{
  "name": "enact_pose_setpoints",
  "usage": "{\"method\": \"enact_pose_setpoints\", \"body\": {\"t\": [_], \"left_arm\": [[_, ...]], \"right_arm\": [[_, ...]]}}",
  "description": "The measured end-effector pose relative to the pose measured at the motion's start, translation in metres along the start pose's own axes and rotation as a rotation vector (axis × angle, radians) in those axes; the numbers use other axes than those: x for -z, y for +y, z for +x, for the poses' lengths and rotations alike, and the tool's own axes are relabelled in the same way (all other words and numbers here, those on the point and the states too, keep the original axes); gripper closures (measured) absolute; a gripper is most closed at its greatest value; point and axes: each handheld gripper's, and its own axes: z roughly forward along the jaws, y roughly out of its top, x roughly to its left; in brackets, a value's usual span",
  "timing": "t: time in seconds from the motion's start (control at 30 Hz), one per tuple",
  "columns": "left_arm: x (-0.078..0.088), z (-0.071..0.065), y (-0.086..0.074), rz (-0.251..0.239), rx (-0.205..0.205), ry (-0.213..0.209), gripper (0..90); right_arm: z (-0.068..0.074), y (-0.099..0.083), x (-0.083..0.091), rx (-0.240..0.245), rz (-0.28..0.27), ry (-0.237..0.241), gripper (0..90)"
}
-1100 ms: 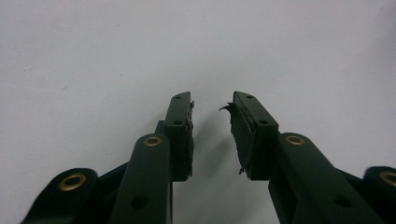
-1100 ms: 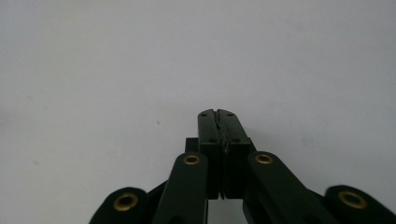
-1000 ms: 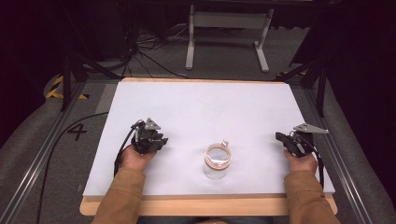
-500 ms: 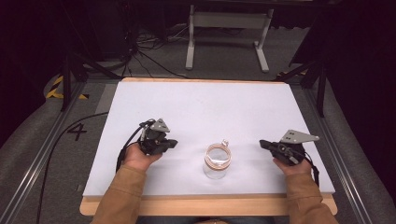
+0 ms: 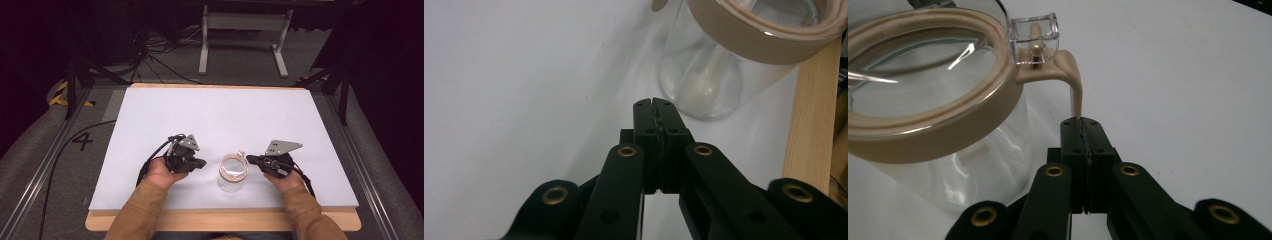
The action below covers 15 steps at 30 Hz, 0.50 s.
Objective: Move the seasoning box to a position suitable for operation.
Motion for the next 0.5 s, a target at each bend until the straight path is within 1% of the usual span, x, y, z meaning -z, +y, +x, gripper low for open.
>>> {"method": "enact_pose_setpoints", "body": {"t": [0.1,0.17,0.23,0.3,0.33,0.5], "left_arm": [[0.002,0.001,-0.003,-0.011,0.010,0.004,89.5],[0.004,0.001,-0.005,-0.011,0.016,0.009,89.5],[0.007,0.001,-0.007,-0.016,0.031,0.012,89.4],[0.007,0.001,-0.008,-0.014,0.024,0.013,89.4],[0.008,0.001,-0.009,-0.016,0.034,0.016,89.4],[0.008,-0.001,-0.012,-0.011,0.036,0.018,89.3]], "right_arm": [[0.000,0.001,-0.003,-0.003,0.002,0.004,90.0],[0.000,0.002,-0.006,0.005,0.007,0.018,90.0],[0.000,0.003,-0.007,0.003,0.009,0.025,90.0],[-0.001,0.003,-0.008,-0.002,0.009,0.030,90.0],[-0.002,0.003,-0.010,-0.003,0.007,0.025,90.0],[-0.006,0.005,-0.013,-0.015,0.000,0.026,90.0]]}}
